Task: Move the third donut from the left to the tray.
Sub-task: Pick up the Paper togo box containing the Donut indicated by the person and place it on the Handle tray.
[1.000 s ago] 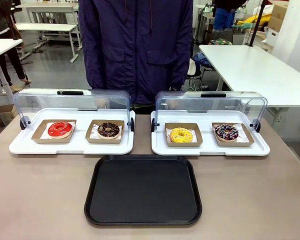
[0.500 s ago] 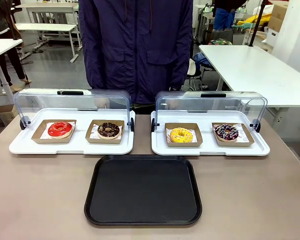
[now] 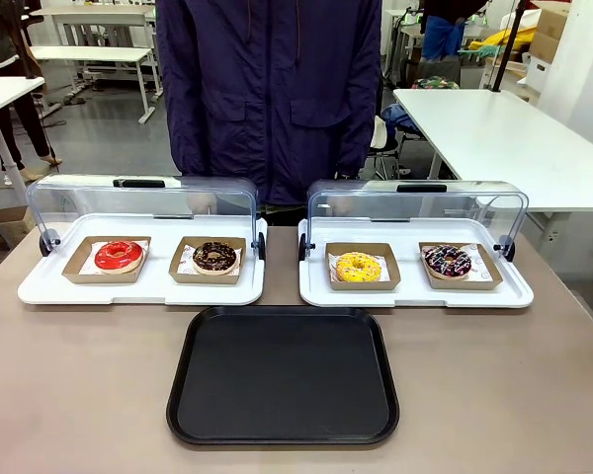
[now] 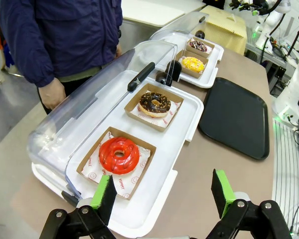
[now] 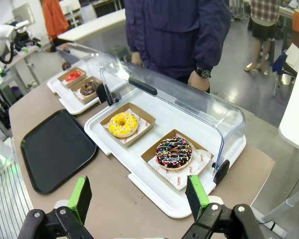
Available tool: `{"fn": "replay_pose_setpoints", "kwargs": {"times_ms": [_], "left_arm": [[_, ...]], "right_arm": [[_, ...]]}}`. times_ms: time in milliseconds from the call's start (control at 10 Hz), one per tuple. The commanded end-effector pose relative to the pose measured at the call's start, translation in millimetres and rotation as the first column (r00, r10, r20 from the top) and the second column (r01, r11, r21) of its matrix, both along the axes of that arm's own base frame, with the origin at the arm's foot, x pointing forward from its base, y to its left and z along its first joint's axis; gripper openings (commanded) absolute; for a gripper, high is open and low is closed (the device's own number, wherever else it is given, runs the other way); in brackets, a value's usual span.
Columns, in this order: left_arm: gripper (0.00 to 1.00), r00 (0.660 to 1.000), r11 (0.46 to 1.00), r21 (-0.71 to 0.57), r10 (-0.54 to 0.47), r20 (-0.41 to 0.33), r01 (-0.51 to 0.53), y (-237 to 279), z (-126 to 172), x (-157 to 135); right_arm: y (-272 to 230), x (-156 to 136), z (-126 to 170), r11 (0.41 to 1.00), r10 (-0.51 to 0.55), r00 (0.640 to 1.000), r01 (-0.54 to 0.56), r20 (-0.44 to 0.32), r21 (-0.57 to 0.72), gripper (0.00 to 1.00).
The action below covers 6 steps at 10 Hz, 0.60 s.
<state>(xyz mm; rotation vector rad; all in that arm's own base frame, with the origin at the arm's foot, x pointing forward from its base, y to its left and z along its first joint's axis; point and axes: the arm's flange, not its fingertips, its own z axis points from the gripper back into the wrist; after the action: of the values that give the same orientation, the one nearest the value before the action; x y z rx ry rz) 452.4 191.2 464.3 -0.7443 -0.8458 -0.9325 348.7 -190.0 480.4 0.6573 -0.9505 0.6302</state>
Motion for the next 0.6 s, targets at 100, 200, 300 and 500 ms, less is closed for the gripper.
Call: {"fn": "replay_pose_setpoints", "kwargs": {"times_ms": [100, 200, 300, 500], "left_arm": [[1.00, 1.000, 1.000, -0.008, -0.011, 0.010, 0.011, 1.8, 2.3, -0.3], [1.00, 1.000, 1.000, -0.008, -0.011, 0.010, 0.011, 1.8, 2.3, -0.3], [1.00, 1.000, 1.000, -0.008, -0.011, 0.010, 0.011, 1.8, 2.3, -0.3], [1.00, 1.000, 1.000, -0.008, -0.011, 0.010, 0.011, 1.8, 2.3, -0.3]], "right_arm": [[0.4, 1.6, 1.4, 1.000, 0.000, 1.000, 0.000, 0.015, 0.009, 1.00], [0.4, 1.6, 1.4, 1.000, 0.000, 1.000, 0.000, 0.015, 0.009, 1.00], [0.4, 1.6, 1.4, 1.000, 0.000, 1.000, 0.000, 0.015, 0.009, 1.00], [0.4, 1.6, 1.4, 1.000, 0.000, 1.000, 0.000, 0.015, 0.009, 1.00]]}}
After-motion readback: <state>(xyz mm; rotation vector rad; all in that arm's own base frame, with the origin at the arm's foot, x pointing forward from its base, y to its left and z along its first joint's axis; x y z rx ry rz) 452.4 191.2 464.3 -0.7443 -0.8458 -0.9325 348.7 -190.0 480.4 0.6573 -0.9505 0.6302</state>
